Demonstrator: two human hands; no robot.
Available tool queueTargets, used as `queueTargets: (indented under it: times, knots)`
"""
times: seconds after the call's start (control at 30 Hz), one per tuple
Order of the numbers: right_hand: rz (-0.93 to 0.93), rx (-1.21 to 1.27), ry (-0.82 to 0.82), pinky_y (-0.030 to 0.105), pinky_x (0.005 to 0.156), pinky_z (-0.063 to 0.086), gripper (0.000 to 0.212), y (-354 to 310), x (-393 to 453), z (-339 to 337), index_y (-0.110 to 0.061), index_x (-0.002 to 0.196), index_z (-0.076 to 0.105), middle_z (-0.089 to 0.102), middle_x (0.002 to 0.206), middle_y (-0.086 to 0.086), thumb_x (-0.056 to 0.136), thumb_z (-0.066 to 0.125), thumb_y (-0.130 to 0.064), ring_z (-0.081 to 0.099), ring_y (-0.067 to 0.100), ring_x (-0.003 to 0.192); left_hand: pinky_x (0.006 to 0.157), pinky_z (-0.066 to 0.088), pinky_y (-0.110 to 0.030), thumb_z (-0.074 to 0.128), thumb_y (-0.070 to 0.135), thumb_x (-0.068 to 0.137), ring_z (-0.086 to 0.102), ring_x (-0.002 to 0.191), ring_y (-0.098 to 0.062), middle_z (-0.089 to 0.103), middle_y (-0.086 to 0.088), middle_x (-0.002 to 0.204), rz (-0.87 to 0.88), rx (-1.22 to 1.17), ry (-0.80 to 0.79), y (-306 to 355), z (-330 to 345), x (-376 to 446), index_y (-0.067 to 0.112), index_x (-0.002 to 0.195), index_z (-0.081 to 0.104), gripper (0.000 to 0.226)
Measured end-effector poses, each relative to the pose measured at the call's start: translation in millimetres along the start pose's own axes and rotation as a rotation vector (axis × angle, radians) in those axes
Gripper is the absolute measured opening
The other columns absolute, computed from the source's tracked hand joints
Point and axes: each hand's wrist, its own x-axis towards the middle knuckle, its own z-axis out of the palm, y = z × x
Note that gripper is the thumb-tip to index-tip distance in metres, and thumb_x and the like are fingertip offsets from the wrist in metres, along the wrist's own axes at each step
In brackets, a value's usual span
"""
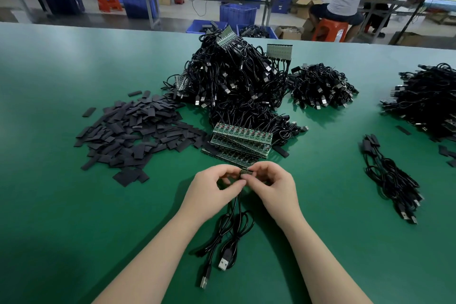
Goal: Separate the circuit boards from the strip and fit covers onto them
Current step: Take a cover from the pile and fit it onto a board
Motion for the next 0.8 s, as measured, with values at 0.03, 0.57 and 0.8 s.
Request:
queueTargets:
  times: [0.03, 0.57, 0.8]
  knots:
    - [-0.003, 0.014, 0.001, 0.015, 0.062, 0.047, 0.023, 0, 0, 0, -0.03, 0.08, 0.07, 0.066, 0.069, -0.012, 0.079, 0.082, -0.011, 0.058, 0.003, 0.062, 0.072, 0.049, -0.011, 0.072, 0.041, 0.077, 0.063, 0.081, 0.002, 0.067, 0.029, 0.085, -0.002, 0.0, 0.003, 0, 0, 0, 0.056, 0.082, 0.064, 0.018]
    - [-0.151, -0.139, 0.166, 0.011, 0.067, 0.048, 0.018, -7, -10, 21, -0.029, 0.075, 0.073, 0.07, 0.071, -0.017, 0.079, 0.082, -0.015, 0.065, 0.001, 0.073, 0.067, 0.043, -0.004, 0.075, 0.009, 0.079, 0.063, 0.077, 0.003, 0.067, 0.022, 0.074, 0.07, 0.011, 0.256, 1, 6, -2, 0.042, 0.076, 0.065, 0.035]
    - [-0.14, -0.142, 0.208, 0.009, 0.066, 0.045, 0.022, -5, -10, 24, -0.031, 0.072, 0.068, 0.068, 0.07, -0.017, 0.082, 0.079, -0.015, 0.064, 0.0, 0.072, 0.066, 0.043, -0.005, 0.078, 0.015, 0.079, 0.062, 0.075, 0.004, 0.067, 0.019, 0.072, 0.049, 0.015, 0.262, 0, 7, -1, 0.038, 0.072, 0.064, 0.028]
